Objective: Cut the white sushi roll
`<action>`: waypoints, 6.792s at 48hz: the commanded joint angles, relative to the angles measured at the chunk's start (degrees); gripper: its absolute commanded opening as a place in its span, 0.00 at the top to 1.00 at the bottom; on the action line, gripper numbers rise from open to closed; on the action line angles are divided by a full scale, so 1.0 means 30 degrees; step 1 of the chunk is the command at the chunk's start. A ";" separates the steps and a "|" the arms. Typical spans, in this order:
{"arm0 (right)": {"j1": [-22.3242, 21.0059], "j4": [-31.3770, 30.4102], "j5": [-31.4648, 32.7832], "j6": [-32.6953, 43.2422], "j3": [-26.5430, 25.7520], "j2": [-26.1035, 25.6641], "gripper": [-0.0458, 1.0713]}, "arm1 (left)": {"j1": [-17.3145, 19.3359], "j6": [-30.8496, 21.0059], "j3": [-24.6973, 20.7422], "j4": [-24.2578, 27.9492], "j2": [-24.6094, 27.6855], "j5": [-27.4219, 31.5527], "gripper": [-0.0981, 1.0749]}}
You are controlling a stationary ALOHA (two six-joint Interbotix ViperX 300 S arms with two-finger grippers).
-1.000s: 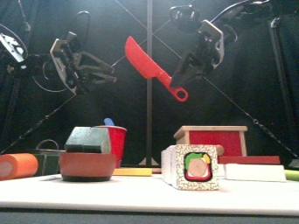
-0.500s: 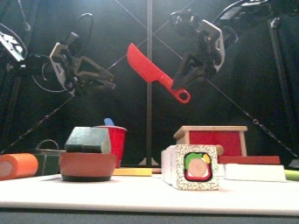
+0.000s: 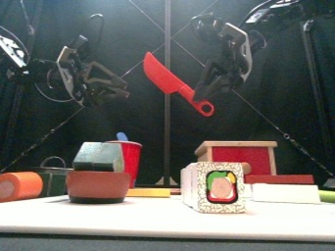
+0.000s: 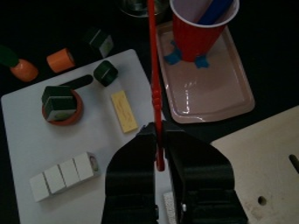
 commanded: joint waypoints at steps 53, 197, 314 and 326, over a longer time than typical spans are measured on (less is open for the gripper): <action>0.0352 0.1494 -0.0938 -0.0029 -0.0117 0.0381 0.88 | -0.2461 0.2783 -0.1816 -0.0352 0.0820 0.0938 0.26; -0.1934 0.2607 -0.2578 0.0146 0.1348 -0.5332 0.34 | -0.1406 0.6416 -0.0088 -0.8232 0.2783 -0.5332 0.64; -0.3047 -0.3809 -0.5947 0.0937 0.1436 -0.2490 0.71 | -0.3223 0.6416 -0.0293 -0.8203 0.1611 -0.5361 0.63; -0.2607 -0.3105 -0.5771 0.0967 0.2314 -0.3193 0.77 | -0.3164 0.6357 -0.0088 -0.8203 0.1582 -0.5186 0.62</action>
